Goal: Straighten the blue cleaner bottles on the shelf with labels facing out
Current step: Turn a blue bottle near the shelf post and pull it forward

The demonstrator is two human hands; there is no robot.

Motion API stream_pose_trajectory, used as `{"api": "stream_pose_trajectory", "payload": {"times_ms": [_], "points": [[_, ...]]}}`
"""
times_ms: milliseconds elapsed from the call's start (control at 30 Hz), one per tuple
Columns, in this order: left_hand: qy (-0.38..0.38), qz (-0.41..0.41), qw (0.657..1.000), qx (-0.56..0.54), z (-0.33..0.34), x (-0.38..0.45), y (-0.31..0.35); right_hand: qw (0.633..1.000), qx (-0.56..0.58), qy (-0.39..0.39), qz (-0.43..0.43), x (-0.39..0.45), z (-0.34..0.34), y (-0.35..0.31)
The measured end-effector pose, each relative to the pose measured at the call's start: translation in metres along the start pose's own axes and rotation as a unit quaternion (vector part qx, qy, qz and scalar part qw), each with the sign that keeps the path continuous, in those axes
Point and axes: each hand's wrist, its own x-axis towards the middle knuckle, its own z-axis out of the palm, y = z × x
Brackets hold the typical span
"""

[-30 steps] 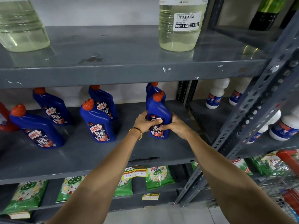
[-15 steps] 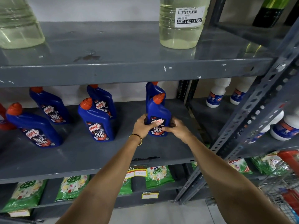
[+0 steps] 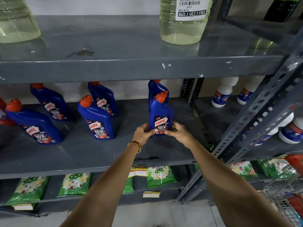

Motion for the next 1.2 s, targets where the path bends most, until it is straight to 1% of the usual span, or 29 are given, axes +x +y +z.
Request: {"api": "stream_pose_trajectory", "payload": {"times_ms": [200, 433, 867, 1100, 1200], "points": [[0.036, -0.003, 0.999, -0.011, 0.008, -0.001, -0.006, 1.000, -0.013, 0.000, -0.024, 0.006, 0.003, 0.005], [0.054, -0.006, 0.999, -0.005, 0.013, -0.007, -0.006, 0.999, -0.019, 0.005, -0.034, 0.000, 0.003, 0.007], [0.040, -0.010, 0.999, 0.013, 0.018, -0.064, -0.014, 0.998, -0.060, 0.028, -0.017, -0.065, 0.012, 0.018], [0.032, -0.005, 0.999, 0.035, 0.021, -0.081, -0.013, 0.995, -0.094, 0.041, -0.015, -0.084, 0.015, 0.021], [0.029, -0.006, 0.999, 0.044, 0.021, -0.085, -0.015, 0.995, -0.090, 0.044, -0.016, -0.090, 0.016, 0.023]]}}
